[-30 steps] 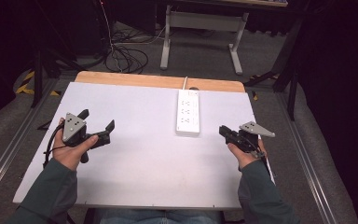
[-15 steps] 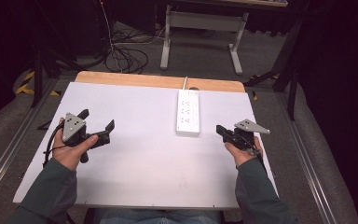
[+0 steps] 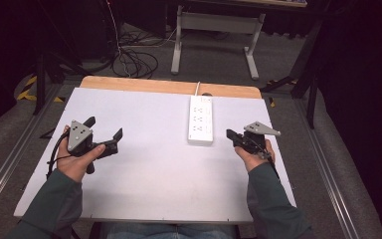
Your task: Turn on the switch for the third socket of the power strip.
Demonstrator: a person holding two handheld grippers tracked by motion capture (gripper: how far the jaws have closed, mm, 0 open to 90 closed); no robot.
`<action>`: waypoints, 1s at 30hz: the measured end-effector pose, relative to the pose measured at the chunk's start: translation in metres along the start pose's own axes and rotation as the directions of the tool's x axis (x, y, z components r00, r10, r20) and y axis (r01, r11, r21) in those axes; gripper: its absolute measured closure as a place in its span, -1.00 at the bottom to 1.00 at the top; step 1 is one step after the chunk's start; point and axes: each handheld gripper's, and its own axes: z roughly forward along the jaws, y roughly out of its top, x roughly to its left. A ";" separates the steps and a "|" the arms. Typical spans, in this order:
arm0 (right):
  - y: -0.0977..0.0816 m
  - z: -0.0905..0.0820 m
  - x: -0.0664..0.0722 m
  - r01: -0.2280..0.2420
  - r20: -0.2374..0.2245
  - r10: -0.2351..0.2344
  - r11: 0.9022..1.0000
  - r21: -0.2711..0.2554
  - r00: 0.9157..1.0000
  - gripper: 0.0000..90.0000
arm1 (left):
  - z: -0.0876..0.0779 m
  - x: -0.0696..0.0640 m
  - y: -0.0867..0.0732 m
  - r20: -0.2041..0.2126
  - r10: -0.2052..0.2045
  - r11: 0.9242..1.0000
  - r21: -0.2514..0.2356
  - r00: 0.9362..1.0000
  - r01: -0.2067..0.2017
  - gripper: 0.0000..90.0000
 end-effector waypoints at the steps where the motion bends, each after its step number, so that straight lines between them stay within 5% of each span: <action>1: 0.002 0.004 0.002 0.010 -0.004 -0.010 1.000 0.002 1.000 1.00 | 0.000 0.000 0.000 -0.001 -0.002 1.000 -0.002 1.000 0.002 -0.89; 30: 0.023 0.049 0.010 0.038 -0.017 -0.037 0.998 0.044 0.999 1.00 | -0.002 0.001 -0.001 -0.006 -0.005 1.000 0.000 1.000 0.005 -0.89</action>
